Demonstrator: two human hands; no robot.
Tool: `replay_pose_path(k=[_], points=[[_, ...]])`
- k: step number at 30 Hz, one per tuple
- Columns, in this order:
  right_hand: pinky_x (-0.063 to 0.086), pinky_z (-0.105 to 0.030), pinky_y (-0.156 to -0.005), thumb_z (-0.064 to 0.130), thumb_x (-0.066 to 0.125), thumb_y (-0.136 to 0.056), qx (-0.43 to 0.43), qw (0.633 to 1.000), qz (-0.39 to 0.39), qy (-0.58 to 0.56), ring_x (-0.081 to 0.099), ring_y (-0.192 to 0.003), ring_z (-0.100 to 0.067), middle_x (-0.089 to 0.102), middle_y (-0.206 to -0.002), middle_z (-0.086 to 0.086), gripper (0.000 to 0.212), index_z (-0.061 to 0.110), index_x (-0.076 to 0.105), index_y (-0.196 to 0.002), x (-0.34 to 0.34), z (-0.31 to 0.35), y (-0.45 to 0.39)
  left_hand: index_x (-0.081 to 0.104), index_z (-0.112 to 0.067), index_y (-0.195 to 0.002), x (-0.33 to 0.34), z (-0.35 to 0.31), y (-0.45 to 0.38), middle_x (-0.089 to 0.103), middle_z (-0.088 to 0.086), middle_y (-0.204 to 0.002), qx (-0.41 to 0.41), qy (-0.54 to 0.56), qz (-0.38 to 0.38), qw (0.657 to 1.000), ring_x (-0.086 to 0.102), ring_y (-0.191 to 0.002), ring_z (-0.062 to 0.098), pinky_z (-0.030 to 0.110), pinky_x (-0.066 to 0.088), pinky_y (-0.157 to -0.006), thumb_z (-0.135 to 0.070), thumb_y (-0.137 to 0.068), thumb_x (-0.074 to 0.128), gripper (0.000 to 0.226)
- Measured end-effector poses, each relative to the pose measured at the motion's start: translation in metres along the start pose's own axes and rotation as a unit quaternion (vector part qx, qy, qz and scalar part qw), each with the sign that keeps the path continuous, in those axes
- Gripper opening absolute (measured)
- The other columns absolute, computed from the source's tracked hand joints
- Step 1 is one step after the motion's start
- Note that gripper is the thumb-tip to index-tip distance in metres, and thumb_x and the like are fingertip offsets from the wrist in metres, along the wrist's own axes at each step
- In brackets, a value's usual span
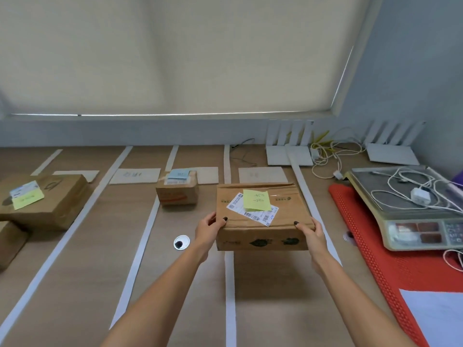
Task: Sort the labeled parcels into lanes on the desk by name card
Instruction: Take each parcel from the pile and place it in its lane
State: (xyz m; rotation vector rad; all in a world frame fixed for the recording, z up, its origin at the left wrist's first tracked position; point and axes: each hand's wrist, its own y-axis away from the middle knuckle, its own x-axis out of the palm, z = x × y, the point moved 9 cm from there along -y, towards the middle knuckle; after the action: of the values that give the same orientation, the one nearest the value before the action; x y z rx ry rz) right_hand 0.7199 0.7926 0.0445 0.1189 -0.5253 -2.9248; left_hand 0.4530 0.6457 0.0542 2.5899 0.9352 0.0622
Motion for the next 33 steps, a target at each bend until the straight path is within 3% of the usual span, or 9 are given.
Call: replay_pose_path(k=[4,7,10,15,22,25,28,33], points=[[0.039,-0.023,-0.078,0.015,0.064,-0.087,-0.003,1.000,-0.001,0.008,0.046,-0.103,-0.014,0.047,-0.130,-0.002,0.059,0.022,0.038,-0.139,0.004,-0.006,-0.055,0.038,-0.026,-0.142,0.030,0.003,-0.047,0.055,0.003,-0.130,-0.016,-0.002,0.020,1.000,0.053,-0.111,0.019,0.028,0.046,-0.083,-0.023,-0.092,0.056,0.054],[0.042,-0.033,-0.096,0.013,0.061,-0.088,-0.013,0.999,-0.003,0.030,0.046,-0.119,-0.022,0.040,-0.140,-0.006,0.060,0.026,0.038,-0.141,0.009,-0.008,-0.102,0.032,-0.030,-0.144,0.049,0.002,-0.088,0.052,-0.001,-0.131,-0.023,0.007,0.024,0.999,0.054,-0.106,0.014,0.022,0.046,-0.076,-0.025,-0.089,0.061,0.063],[0.034,-0.039,-0.106,0.015,0.061,-0.089,-0.027,0.996,-0.005,0.083,0.035,-0.133,-0.028,0.028,-0.146,-0.009,0.063,0.030,0.033,-0.143,0.018,-0.011,-0.144,0.027,-0.031,-0.146,0.064,0.002,-0.128,0.048,0.000,-0.137,-0.024,-0.010,0.016,1.000,0.049,-0.116,0.016,0.028,0.044,-0.091,-0.022,-0.091,0.059,0.065],[0.034,-0.029,-0.099,0.011,0.062,-0.087,-0.038,0.995,-0.010,0.091,0.036,-0.133,-0.022,0.033,-0.146,-0.003,0.061,0.026,0.036,-0.141,0.031,-0.035,-0.175,0.027,-0.029,-0.147,0.069,0.026,-0.162,0.046,-0.004,-0.139,-0.018,-0.054,-0.018,0.998,0.046,-0.118,0.016,0.026,0.040,-0.094,-0.007,-0.094,0.050,0.062],[0.034,-0.029,-0.087,0.022,0.049,-0.092,-0.066,0.989,-0.119,0.062,0.046,-0.104,-0.015,0.043,-0.123,-0.002,0.029,0.028,0.049,-0.120,0.001,-0.043,-0.170,0.033,-0.033,-0.143,0.081,0.038,-0.169,0.048,-0.006,-0.125,-0.028,-0.060,0.001,0.998,0.046,-0.113,0.017,0.028,0.041,-0.090,-0.008,-0.092,0.049,0.059],[0.031,-0.028,-0.090,0.025,0.044,-0.096,-0.051,0.991,-0.080,0.094,0.043,-0.109,-0.016,0.042,-0.134,-0.006,0.037,0.026,0.044,-0.133,0.000,-0.040,-0.170,0.033,-0.031,-0.144,0.087,0.039,-0.161,0.049,-0.001,-0.132,-0.026,-0.049,-0.006,0.998,0.048,-0.112,0.017,0.027,0.042,-0.088,-0.009,-0.094,0.048,0.057],[0.030,-0.029,-0.098,0.024,0.046,-0.096,-0.030,0.990,-0.021,0.138,0.038,-0.131,-0.023,0.037,-0.146,-0.004,0.053,0.027,0.029,-0.145,0.003,-0.035,-0.166,0.030,-0.028,-0.146,0.083,0.037,-0.150,0.042,0.005,-0.144,-0.041,-0.049,-0.021,0.998,0.044,-0.125,0.023,0.034,0.040,-0.098,-0.012,-0.095,0.048,0.056],[0.034,-0.034,-0.099,0.017,0.055,-0.087,-0.044,0.976,-0.042,0.208,0.038,-0.131,-0.027,0.037,-0.146,-0.008,0.068,0.024,0.023,-0.147,-0.006,-0.006,-0.130,0.029,-0.024,-0.146,0.060,0.021,-0.116,0.035,0.005,-0.150,-0.040,-0.076,-0.021,0.996,0.036,-0.135,0.026,0.040,0.033,-0.108,-0.019,-0.095,0.050,0.055]])
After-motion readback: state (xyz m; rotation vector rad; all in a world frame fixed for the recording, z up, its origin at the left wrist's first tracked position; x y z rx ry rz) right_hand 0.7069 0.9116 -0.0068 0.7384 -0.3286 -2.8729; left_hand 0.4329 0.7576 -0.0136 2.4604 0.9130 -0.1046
